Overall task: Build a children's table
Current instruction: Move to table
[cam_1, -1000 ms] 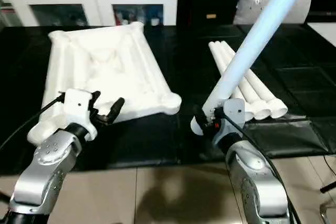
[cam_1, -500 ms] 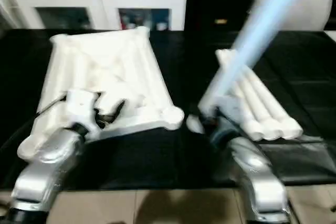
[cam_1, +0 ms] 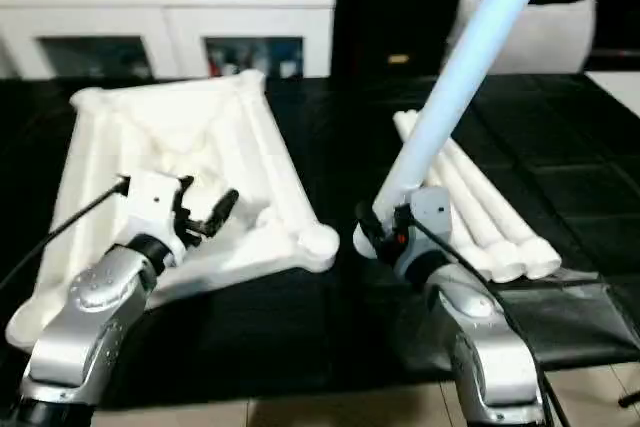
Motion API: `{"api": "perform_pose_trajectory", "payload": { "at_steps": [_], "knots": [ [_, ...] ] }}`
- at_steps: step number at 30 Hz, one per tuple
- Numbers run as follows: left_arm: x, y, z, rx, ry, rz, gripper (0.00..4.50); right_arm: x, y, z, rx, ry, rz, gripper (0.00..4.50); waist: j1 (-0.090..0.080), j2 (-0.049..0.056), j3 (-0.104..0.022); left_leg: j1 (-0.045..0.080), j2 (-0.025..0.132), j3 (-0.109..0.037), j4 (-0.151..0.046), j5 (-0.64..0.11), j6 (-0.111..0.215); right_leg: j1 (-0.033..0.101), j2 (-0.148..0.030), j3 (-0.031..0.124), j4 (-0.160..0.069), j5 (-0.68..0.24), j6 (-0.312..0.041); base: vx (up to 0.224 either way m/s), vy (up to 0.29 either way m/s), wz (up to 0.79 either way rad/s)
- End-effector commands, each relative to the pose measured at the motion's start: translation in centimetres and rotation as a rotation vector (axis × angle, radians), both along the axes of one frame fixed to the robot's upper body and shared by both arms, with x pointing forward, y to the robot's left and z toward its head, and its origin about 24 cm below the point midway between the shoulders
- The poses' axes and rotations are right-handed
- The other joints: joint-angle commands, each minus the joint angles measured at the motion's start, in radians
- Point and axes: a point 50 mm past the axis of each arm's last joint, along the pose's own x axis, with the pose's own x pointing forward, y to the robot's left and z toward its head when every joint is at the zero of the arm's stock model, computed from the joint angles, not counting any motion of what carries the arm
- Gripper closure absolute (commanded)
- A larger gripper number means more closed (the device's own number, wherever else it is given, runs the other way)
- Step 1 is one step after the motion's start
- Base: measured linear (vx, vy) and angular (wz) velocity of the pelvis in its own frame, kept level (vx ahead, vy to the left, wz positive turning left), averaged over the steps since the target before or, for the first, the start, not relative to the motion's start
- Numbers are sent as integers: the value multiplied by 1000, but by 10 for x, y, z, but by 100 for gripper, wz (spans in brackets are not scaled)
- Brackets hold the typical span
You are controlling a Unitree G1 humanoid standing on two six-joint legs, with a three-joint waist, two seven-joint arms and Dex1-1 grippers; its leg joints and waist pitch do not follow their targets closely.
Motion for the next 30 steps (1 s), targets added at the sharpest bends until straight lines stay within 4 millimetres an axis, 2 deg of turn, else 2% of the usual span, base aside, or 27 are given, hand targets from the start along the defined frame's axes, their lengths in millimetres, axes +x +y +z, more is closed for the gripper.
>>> {"api": "perform_pose_trajectory", "payload": {
  "at_steps": [1,2,3,4,5,6,7,8,9,10,11,12,13,14,15,16,17,18,19,20,21,22,23,24,25,27,30],
  "knots": [
    [1,-6,2,-4,-9,-24,68,2,-7,5,-7,-27,-23,261,29,-26,-70,-71,4,6,-24,29,308,124,-74,79,-99,89,-149,60,47,12],
    [1,-7,2,-3,-7,-28,68,2,-8,5,-8,-28,-25,261,45,-24,-68,-91,18,4,-5,62,292,139,-112,103,-120,61,-196,59,52,5],
    [1,-7,2,-2,-6,-34,68,2,-8,5,-11,-30,-27,261,58,-16,-71,-136,42,-8,18,129,237,166,-131,109,-123,40,-274,59,52,5],
    [1,-7,2,-2,-6,-34,68,2,-8,5,-11,-30,-27,261,59,1,-68,-125,58,-11,-20,186,200,144,-79,67,-99,68,-280,99,24,1],
    [1,-8,1,1,-8,-43,68,1,-9,5,-15,-33,-30,261,52,15,-73,-84,61,-12,-48,241,201,113,-31,29,-72,100,-260,148,9,12],
    [1,-8,1,2,-8,-45,68,1,-9,5,-16,-34,-31,261,4,32,-81,87,105,-91,-62,407,333,-39,40,-32,5,79,-150,148,9,12],
    [0,-10,1,-3,-7,-64,68,1,-10,6,-7,-45,-33,261,-13,31,-82,139,181,-163,-71,514,492,-122,10,-21,64,-70,16,139,0,5],
    [0,-11,1,1,0,-84,67,2,-11,7,4,-56,-31,261,5,29,-77,120,191,-159,-64,575,521,-137,-9,-8,76,-53,69,54,2,0],
    [0,-14,1,15,8,-148,67,3,-15,9,-11,-77,-35,261,17,12,-68,74,167,-108,-62,643,501,-137,-30,13,53,54,92,54,2,0],
    [0,-14,1,18,8,-160,67,4,-16,9,-16,-76,-32,261,27,-1,-74,63,128,-82,-36,649,451,-124,-43,30,8,148,73,0,0,0],
    [0,-15,1,22,9,-190,67,4,-18,8,-26,-72,-27,261,44,-49,-75,4,33,-23,-3,488,313,-56,-68,79,-47,306,70,6,-27,19],
    [0,-16,0,27,29,-216,67,4,-20,8,-14,-63,-21,261,69,-58,-68,-64,10,-17,18,331,228,13,-118,142,-47,496,-58,6,-27,19],
    [0,-16,-1,35,43,-243,67,5,-22,9,2,-57,-24,261,81,-45,-70,-88,40,-29,-9,303,164,37,-117,126,-25,658,-129,0,0,0],
    [0,-16,-1,35,44,-245,67,5,-22,9,4,-57,-24,261,82,-39,-68,-83,43,-26,-19,315,139,30,-90,108,-17,701,-155,0,0,0],
    [0,-17,-2,53,66,-284,67,6,-25,10,4,-59,-29,261,75,-25,-65,-63,55,-24,-33,323,116,11,-56,79,-13,633,-204,0,0,0],
    [-1,-18,-3,76,82,-331,67,6,-27,10,9,-61,-30,261,65,-15,-62,-53,69,-27,-45,301,123,4,-45,65,-19,458,-233,-61,-18,1],
    [-1,-19,-3,93,82,-359,67,7,-28,11,5,-74,-36,261,64,-12,-59,-49,74,-28,-49,269,131,1,-46,61,-27,365,-239,-85,0,-4],
    [0,-20,-4,130,78,-416,67,10,-30,14,3,-120,-40,261,61,-10,-50,-44,85,-30,-60,168,140,-4,-50,58,-45,180,-242,-85,0,-4],
    [0,-21,-4,145,74,-446,67,11,-30,14,7,-131,-34,261,57,-10,-40,-40,90,-28,-69,40,125,-9,-54,62,-60,27,-239,-98,7,1],
    [0,-23,-3,155,75,-482,67,11,-31,13,9,-111,-18,261,58,-11,-34,-40,92,-28,-75,-27,113,-9,-56,64,-70,-45,-231,-101,10,4],
    [0,-24,-4,170,88,-543,67,12,-31,10,17,-67,15,261,55,-12,-24,-35,94,-27,-85,-144,84,-11,-58,68,-85,-176,-209,-101,10,4],
    [0,-24,-4,172,93,-553,67,12,-31,10,20,-61,21,261,54,-7,-19,-31,95,-28,-90,-205,63,-14,-59,68,-87,-239,-196,-93,12,7],
    [0,-25,-5,178,112,-588,67,12,-30,10,28,-50,44,261,49,-10,-20,-24,95,-25,-93,-258,32,-17,-62,69,-95,-299,-170,-75,4,8],
    [-1,-25,-5,185,128,-619,97,12,-29,10,29,-49,65,261,47,-1,-24,-25,92,-20,-95,-251,21,-16,-64,72,-98,-297,-157,-75,4,8],
    [-1,-25,-6,188,144,-648,104,13,-29,11,26,-52,81,261,44,-2,-24,-33,96,-13,-97,-234,17,-15,-63,73,-98,-273,-152,-52,-1,5],
    [-2,-25,-7,207,181,-706,104,14,-28,12,25,-57,105,261,42,-3,-28,-41,97,-11,-98,-191,16,-10,-63,74,-92,-221,-156,0,0,0],
    [2,-24,-14,277,240,-752,140,17,-25,13,20,-62,161,261,37,0,-31,-45,94,-9,-94,-151,31,-10,-61,72,-89,-173,-175,0,0,0]
  ]
}}
